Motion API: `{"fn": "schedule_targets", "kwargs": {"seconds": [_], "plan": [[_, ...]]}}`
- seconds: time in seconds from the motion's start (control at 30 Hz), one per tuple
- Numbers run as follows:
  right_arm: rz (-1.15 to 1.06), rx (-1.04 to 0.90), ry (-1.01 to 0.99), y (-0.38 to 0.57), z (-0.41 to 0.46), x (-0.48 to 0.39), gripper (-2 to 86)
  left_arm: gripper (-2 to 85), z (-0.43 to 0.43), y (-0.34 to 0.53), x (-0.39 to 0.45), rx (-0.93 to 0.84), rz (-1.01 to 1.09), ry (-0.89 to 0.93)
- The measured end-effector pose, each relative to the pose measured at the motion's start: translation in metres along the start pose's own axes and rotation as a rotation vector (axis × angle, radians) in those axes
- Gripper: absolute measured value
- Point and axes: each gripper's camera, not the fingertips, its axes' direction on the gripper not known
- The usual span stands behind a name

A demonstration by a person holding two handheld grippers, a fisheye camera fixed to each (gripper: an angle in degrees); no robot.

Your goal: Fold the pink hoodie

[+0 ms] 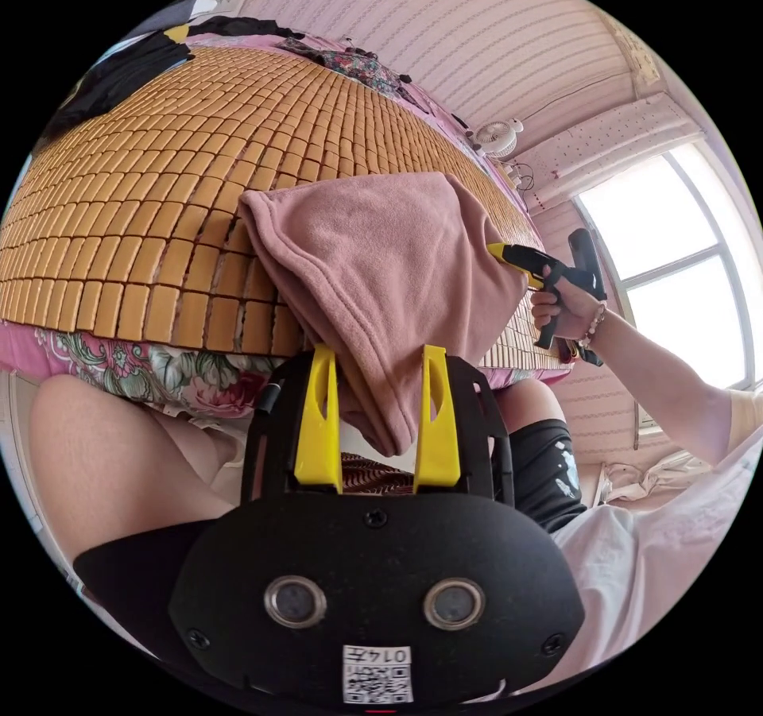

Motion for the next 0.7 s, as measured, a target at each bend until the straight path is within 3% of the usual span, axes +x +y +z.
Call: {"fn": "schedule_targets", "kwargs": {"seconds": [0.1, 0.27, 0.37, 0.57, 0.7], "plan": [[0.034, -0.077, -0.092, -0.016, -0.020, 0.000, 14.7, 9.5, 0.020, 0.011, -0.009, -0.007, -0.061, 0.013], [0.023, -0.026, -0.170, -0.003, -0.068, -0.013, 12.2, 5.6, 0.039, 0.031, -0.013, -0.049, -0.043, 0.041], [-0.002, 0.065, -0.245, 0.028, -0.106, -0.027, 10.6, 5.3, 0.029, 0.045, 0.016, -0.031, 0.035, -0.032], [0.050, 0.292, -0.364, 0.104, -0.199, -0.032, 10.2, 4.9, 0.015, 0.080, 0.091, -0.027, 0.263, 0.031], [0.027, 0.426, -0.342, 0.138, -0.283, -0.041, 10.0, 4.9, 0.039, 0.087, 0.150, -0.061, 0.366, 0.069]]}}
